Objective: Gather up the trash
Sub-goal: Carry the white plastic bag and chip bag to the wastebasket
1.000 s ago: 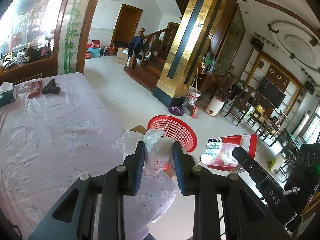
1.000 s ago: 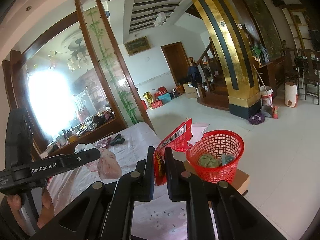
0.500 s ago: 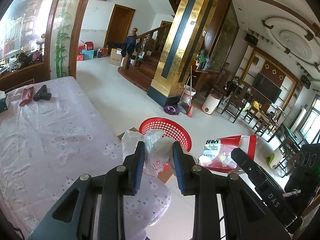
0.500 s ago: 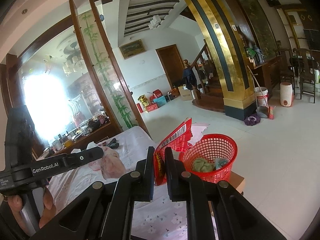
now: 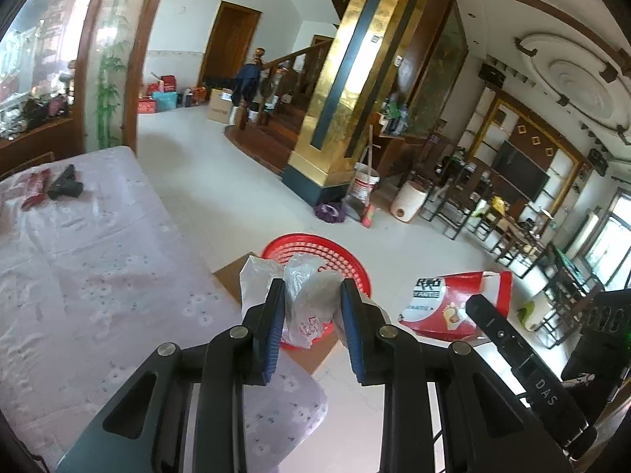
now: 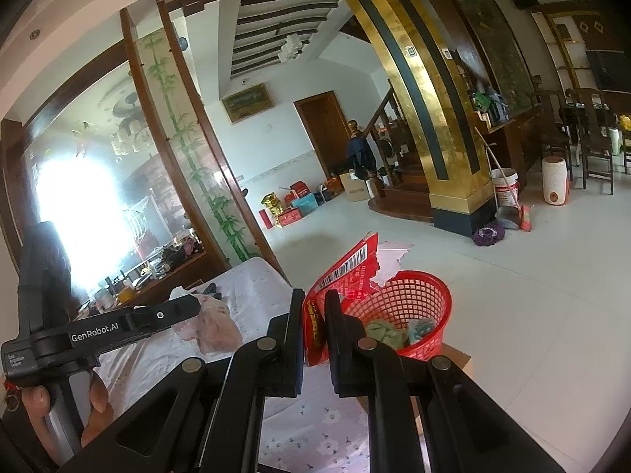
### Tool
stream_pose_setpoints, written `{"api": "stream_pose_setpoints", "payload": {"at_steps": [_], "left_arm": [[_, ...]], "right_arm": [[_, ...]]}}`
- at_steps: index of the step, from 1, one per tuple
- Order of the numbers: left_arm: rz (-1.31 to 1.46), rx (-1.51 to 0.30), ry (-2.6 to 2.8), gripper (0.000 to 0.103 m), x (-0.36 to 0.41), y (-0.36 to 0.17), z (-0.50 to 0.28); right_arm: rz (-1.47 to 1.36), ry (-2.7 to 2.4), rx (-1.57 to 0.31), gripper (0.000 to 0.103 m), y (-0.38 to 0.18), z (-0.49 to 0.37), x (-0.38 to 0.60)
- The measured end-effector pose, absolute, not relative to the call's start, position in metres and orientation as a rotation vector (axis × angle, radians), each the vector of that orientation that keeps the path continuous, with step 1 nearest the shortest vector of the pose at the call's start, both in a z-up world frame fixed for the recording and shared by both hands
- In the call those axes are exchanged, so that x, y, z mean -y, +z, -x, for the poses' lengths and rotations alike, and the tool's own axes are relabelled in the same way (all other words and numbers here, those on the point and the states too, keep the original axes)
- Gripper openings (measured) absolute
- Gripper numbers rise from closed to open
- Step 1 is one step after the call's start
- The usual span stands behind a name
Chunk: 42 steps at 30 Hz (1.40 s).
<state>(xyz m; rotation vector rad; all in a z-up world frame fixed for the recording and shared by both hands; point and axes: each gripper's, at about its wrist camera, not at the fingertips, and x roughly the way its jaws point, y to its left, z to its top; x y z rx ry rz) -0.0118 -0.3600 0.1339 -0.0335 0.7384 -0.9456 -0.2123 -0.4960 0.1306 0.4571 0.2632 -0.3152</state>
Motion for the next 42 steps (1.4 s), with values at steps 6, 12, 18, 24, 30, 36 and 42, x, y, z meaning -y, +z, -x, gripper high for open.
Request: {"api": "stream_pose_setpoints", "payload": {"at_steps": [6,12,18,24,30,36,42], "left_arm": [[0.021,-0.766,-0.97,0.027,0.381,0.125,0.0],[0.004,-0.764,-0.962,0.027,0.394,0.121,-0.005],[-0.01,-0.761,-0.937,0.027,0.406,0.115,-0.011],[-0.016,-0.769,-0.931,0.027,0.416,0.11,-0.019],[-0.014,-0.777,-0.943,0.027,0.428,0.104,-0.028],[-0.031,-0.786,-0.933,0.027,0.443,0.1,-0.041],[-0.031,-0.835,-0.937,0.027,0.462,0.086,-0.052]], "right_arm": [[-0.492,-0.338,-0.267,0.011,0.124,0.205,0.515],[-0.512,-0.346,-0.272,0.011,0.12,0.196,0.528],[-0.528,-0.343,-0.277,0.012,0.117,0.186,0.54],[-0.54,-0.339,-0.295,0.012,0.113,0.176,0.549],[-0.535,-0.34,-0.306,0.012,0.11,0.165,0.553],[-0.561,-0.358,-0.33,0.012,0.097,0.146,0.57],[-0.609,-0.359,-0.353,0.012,0.079,0.136,0.587]]}}
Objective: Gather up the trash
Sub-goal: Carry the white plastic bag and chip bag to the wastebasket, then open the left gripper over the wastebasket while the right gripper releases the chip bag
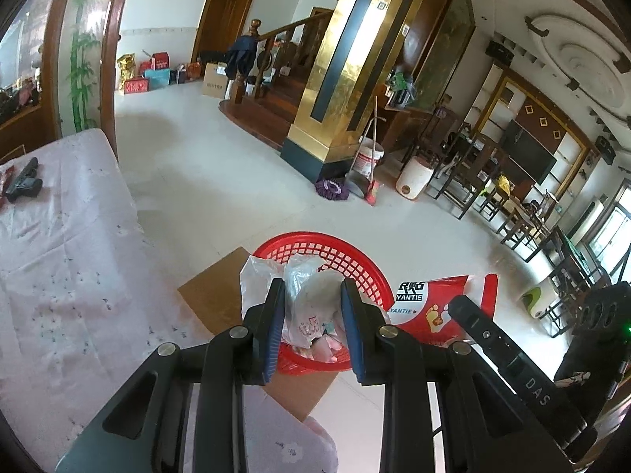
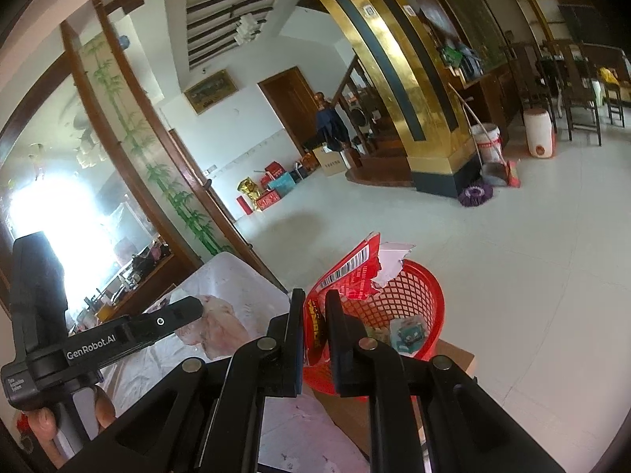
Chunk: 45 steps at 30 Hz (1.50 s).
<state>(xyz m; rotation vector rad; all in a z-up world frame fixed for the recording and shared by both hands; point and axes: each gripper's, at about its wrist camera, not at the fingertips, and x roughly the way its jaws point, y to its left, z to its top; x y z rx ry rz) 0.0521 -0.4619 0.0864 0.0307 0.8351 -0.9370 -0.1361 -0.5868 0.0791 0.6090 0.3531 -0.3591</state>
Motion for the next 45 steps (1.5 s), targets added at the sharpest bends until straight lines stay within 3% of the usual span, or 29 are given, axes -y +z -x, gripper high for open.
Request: {"api": "stream_pose_setpoints", "payload": {"at_steps": [20,25,27,29,37,45], "left_arm": [[-0.116,-0.967,-0.905,0.028,0.52,0.022,-0.087],[-0.127,-1.0,-0.898,0.034,0.524,0.011,-0.09],[-0.123,-1.01,-0.897,0.041,0.523,0.01,-0.09],[-0.111,-1.011,-0.898,0.046,0.521,0.012,-0.089],[-0.065,-0.964,-0.903,0.059,0.491,0.038,-0.08],[-0.125,-0.819,-0.844,0.084,0.424,0.068,-0.027]], "right_arm": [[-0.613,-0.399,-0.445,0.012,0.047,0.095,0.625],[-0.636,-0.407,-0.465,0.013,0.039,0.089,0.629],[-0.657,-0.407,-0.468,0.024,0.037,0.087,0.632],[-0.678,-0.41,-0.45,0.045,0.038,0.091,0.633],[-0.685,-0.403,-0.396,0.049,0.06,0.111,0.618],[-0.643,-0.39,-0.369,0.069,0.084,0.143,0.575]]}}
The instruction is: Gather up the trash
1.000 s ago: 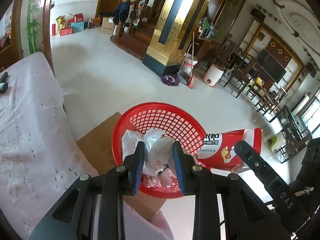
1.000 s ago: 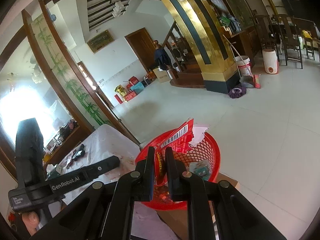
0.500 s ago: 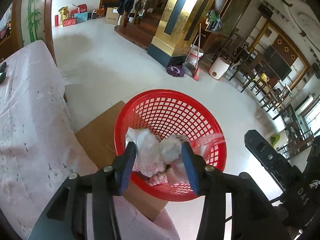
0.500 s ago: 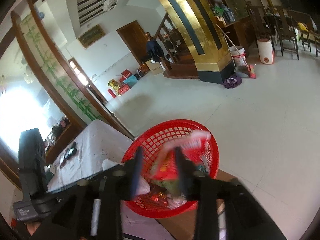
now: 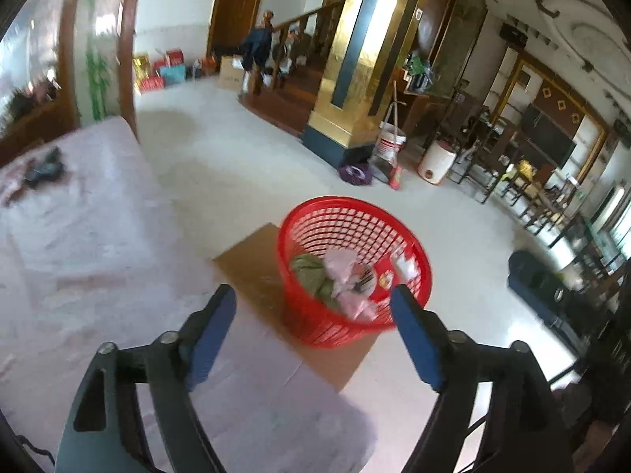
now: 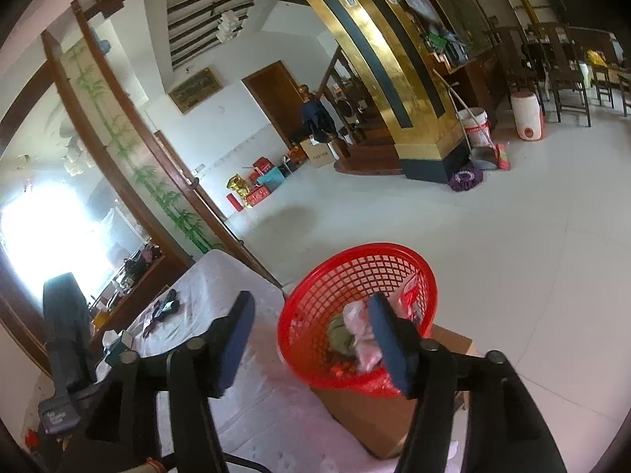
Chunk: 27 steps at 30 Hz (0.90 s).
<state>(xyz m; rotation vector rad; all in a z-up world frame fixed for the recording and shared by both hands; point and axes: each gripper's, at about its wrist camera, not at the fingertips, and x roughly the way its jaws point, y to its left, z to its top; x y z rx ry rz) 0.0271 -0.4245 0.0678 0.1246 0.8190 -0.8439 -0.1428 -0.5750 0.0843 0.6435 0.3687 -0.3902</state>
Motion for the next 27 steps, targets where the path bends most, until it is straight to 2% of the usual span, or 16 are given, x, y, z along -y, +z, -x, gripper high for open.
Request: {"api": "stream_pose_setpoints", "payload": {"at_steps": [4,10,19,27], "left_arm": [[-0.151,-0.747,-0.788,0.088,0.384,0.08,0.009],[-0.187,-0.666,-0.71,0.091,0.341,0.097,0.05],[-0.144,-0.634,-0.685,0.091,0.292,0.112,0.078],[-0.133,-0.611,-0.7,0.091,0.284,0.123,0.092]], "right_arm": [[-0.583,-0.405,-0.373,0.079,0.096,0.162,0.544],[-0.426,-0.447,-0.419,0.086,0.116,0.184,0.488],[-0.335,-0.494,-0.435,0.089,0.127,0.222,0.444],[-0.321,-0.51,-0.431,0.09,0.131,0.228,0.431]]}}
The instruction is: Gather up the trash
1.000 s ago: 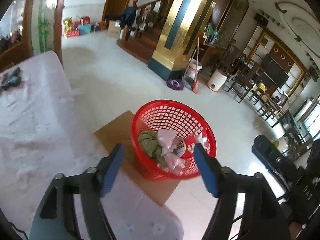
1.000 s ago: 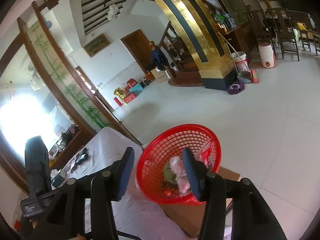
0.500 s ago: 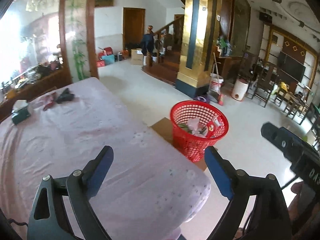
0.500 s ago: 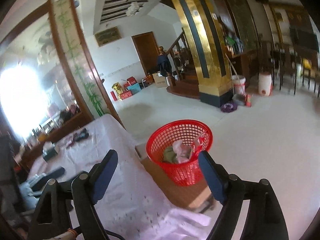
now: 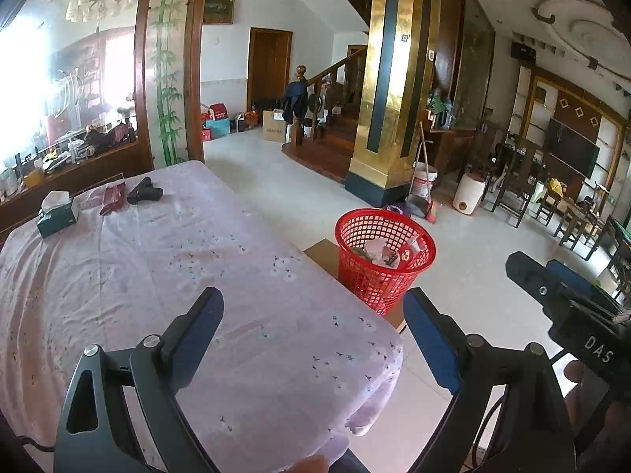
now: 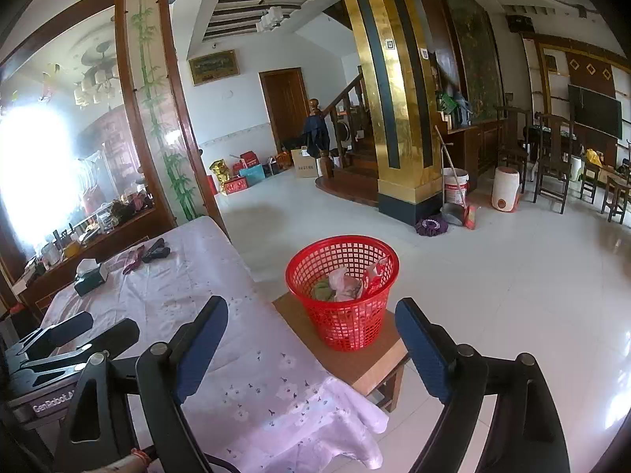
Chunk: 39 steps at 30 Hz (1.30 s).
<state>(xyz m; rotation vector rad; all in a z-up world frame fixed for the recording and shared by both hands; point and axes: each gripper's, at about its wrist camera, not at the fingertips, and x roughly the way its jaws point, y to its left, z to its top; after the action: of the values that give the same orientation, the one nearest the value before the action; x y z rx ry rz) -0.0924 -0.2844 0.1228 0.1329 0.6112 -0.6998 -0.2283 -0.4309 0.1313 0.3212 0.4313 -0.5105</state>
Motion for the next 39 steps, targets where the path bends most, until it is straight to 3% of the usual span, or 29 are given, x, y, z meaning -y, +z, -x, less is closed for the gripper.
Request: {"api": "stream_pose_setpoints", "payload": {"at_steps": [39], "left_arm": [[-0.154,-0.62,-0.724,0.092,0.2937,0.1256,0.1023]], "right_arm": [[-0.322,-0.531,-0.438,0.091,0.1322,0.2319,0.4288]]}}
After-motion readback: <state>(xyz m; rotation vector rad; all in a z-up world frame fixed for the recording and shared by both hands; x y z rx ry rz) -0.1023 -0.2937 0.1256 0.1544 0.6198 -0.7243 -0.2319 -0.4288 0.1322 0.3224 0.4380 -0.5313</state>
